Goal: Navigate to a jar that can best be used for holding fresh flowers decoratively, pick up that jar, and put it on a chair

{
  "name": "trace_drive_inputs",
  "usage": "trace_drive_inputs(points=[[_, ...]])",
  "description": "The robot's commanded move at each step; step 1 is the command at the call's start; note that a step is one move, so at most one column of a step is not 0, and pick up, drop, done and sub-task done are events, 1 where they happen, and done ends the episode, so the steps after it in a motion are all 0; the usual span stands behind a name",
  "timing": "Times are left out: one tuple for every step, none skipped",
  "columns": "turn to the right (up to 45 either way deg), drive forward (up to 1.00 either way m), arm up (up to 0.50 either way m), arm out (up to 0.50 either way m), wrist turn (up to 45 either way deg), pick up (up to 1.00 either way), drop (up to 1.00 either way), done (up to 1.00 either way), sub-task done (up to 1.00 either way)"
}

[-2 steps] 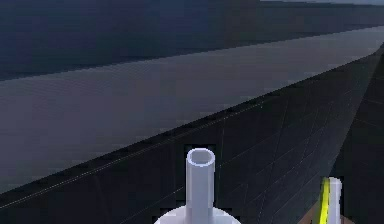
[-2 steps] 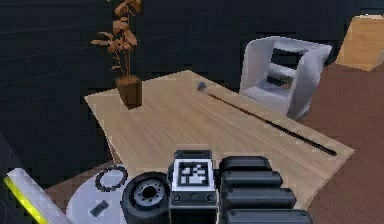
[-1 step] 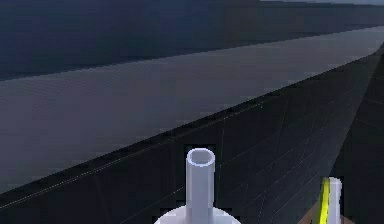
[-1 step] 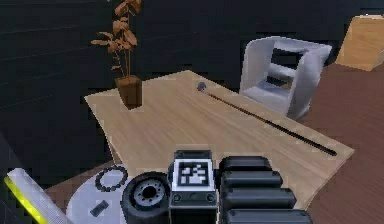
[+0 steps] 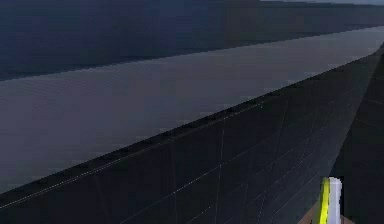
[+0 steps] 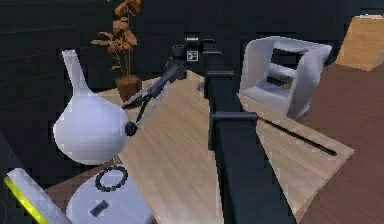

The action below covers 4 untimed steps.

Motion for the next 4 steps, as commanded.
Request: trace_drive_inputs(points=[[0.0, 0.00, 0.00, 0.00, 39.0, 0.00, 0.00, 0.00, 0.00], [0.0, 0.00, -0.38, 0.00, 0.0, 0.00, 0.00, 0.00, 0.00], [0.0, 0.00, -0.50, 0.00, 0.0, 0.00, 0.00, 0.00, 0.00], [0.0, 0.00, 0.00, 0.00, 0.0, 0.00, 1.00, 0.00, 0.00]])
